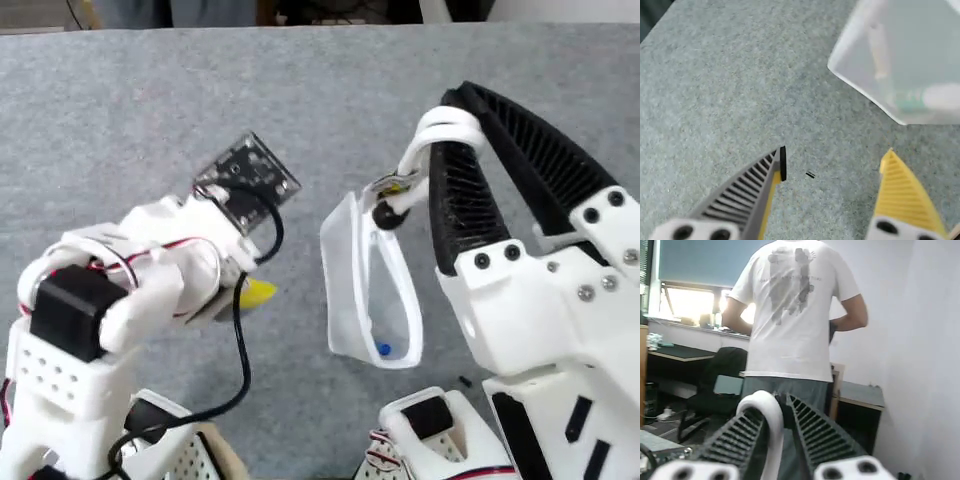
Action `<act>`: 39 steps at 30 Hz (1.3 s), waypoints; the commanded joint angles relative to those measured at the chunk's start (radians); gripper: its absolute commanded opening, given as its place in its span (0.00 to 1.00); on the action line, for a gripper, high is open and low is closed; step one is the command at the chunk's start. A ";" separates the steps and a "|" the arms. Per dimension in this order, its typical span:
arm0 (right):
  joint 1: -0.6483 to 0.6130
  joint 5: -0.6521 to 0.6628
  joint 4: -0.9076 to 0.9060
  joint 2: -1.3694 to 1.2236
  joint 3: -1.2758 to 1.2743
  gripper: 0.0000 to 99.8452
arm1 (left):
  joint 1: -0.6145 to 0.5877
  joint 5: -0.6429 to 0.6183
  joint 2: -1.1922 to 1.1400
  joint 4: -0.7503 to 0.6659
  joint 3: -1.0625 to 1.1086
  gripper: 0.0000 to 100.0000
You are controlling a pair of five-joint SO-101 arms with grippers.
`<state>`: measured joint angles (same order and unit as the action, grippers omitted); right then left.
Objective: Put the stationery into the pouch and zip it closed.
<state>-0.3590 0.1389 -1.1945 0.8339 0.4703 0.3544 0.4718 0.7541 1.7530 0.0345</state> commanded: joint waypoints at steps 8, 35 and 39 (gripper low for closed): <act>-0.198 -0.023 -0.009 -0.007 -0.061 0.01 | 0.008 0.009 0.035 0.005 -0.004 0.31; -0.431 -0.014 -0.147 0.182 -0.351 0.01 | -0.108 0.189 0.032 -0.015 0.058 0.31; -0.431 -0.014 -0.147 0.182 -0.349 0.01 | -0.024 0.204 0.026 0.006 -0.024 0.30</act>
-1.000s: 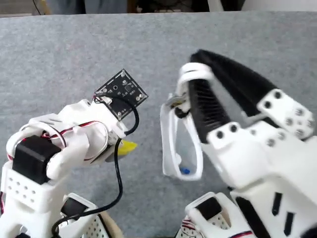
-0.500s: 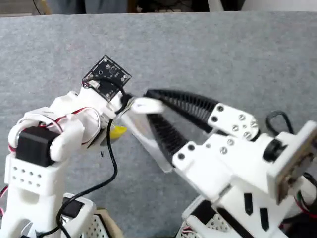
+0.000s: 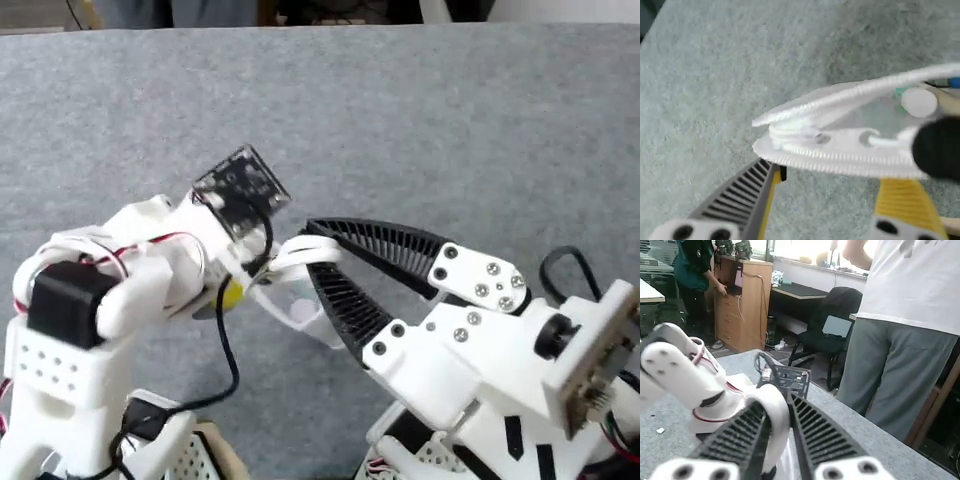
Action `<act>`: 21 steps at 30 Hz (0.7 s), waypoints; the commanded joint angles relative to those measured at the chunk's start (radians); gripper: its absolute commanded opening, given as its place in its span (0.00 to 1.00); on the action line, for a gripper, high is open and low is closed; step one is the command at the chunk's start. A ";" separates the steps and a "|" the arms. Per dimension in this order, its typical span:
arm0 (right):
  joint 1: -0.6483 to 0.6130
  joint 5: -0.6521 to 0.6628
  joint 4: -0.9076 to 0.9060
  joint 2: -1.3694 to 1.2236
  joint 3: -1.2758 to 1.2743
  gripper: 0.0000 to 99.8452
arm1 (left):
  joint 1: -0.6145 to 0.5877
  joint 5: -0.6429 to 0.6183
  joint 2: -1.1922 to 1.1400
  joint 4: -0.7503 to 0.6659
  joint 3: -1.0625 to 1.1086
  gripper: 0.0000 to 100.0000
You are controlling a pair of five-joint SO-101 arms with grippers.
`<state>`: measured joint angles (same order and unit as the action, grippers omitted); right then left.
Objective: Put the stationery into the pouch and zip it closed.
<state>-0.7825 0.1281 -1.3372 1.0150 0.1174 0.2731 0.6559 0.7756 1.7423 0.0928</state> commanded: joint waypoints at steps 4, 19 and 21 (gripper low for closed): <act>-0.006 -0.003 0.000 0.022 0.004 0.01 | 0.116 0.057 0.005 0.017 -0.085 0.16; 0.044 -0.003 0.000 0.084 0.001 0.01 | 0.157 0.071 0.012 0.017 -0.081 0.03; 0.049 -0.003 -0.005 0.084 0.001 0.01 | 0.157 0.071 0.014 0.017 -0.082 0.03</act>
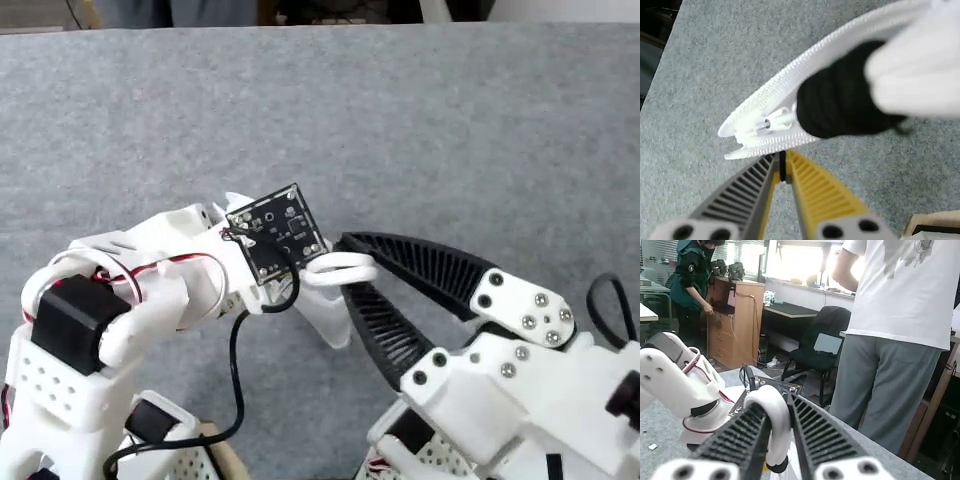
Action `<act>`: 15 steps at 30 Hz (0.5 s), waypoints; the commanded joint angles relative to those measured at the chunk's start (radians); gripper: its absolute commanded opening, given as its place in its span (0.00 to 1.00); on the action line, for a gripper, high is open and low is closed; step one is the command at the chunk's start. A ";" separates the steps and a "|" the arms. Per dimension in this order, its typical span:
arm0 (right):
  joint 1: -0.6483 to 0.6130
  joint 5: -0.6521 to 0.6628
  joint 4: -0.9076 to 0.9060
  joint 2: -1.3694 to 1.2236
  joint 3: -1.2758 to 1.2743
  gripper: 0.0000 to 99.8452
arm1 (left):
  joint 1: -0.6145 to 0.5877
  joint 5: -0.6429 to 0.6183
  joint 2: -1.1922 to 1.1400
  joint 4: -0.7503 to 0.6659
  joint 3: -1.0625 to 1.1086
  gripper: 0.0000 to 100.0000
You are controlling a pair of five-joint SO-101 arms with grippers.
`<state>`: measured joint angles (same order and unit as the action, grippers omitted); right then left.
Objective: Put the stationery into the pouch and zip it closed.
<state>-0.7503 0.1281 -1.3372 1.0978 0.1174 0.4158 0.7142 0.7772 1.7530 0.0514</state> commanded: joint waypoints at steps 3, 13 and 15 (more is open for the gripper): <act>0.041 -0.003 -0.005 -0.002 -0.002 0.01 | 0.005 0.003 0.014 0.006 -0.084 0.03; 0.048 0.130 0.104 -0.008 0.007 0.01 | -0.196 -0.058 0.000 -0.048 -0.318 0.15; 0.048 0.153 0.120 -0.008 0.022 0.01 | -0.240 -0.058 0.000 -0.055 -0.315 0.17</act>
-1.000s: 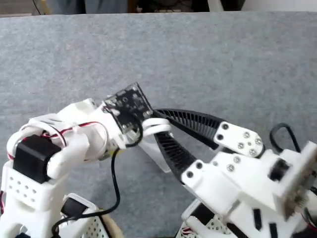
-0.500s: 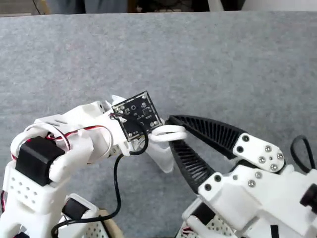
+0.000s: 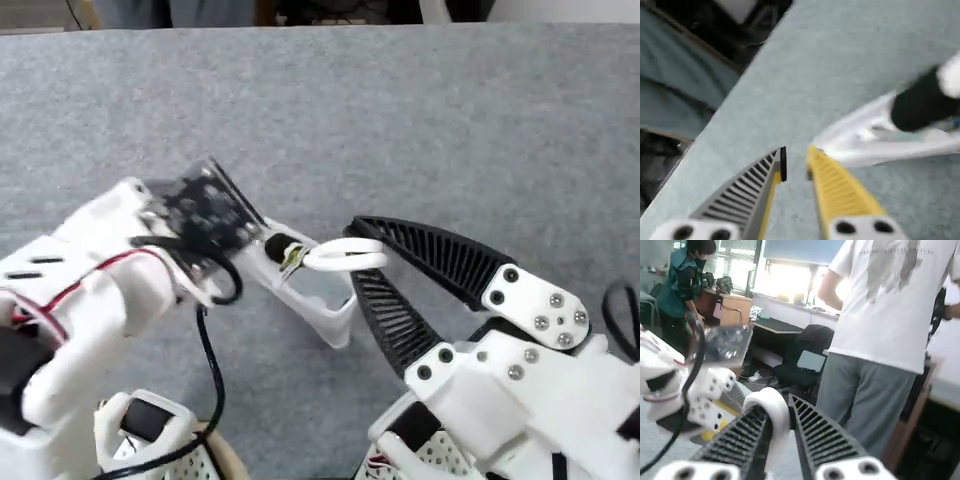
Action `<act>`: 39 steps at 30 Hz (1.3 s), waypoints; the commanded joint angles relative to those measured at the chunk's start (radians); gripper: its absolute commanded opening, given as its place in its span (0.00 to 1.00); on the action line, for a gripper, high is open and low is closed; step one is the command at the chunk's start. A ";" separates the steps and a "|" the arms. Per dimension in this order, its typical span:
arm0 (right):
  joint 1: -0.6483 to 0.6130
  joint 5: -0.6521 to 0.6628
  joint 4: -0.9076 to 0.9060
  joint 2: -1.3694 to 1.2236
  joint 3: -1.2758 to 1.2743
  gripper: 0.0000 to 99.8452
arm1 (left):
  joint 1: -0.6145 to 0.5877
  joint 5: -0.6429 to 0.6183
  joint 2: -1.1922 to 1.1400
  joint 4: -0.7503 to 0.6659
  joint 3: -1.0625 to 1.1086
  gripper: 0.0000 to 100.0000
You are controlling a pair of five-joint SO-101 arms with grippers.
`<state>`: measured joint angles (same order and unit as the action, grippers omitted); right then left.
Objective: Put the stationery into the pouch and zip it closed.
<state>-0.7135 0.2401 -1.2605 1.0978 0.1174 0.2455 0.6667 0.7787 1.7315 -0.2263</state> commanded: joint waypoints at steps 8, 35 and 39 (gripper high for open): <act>0.109 0.173 0.121 -0.008 0.081 0.01 | -0.073 -0.011 0.000 -0.037 -0.036 0.18; 0.342 0.236 0.450 -0.008 -0.188 0.01 | 0.225 -0.163 0.034 0.032 0.018 0.18; 0.382 0.236 0.506 -0.008 -0.269 0.01 | 0.294 -0.213 0.087 0.032 0.119 0.18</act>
<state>-0.3667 0.4672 -0.8063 1.0978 -0.1189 0.4941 0.4964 0.8370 1.7561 -0.1711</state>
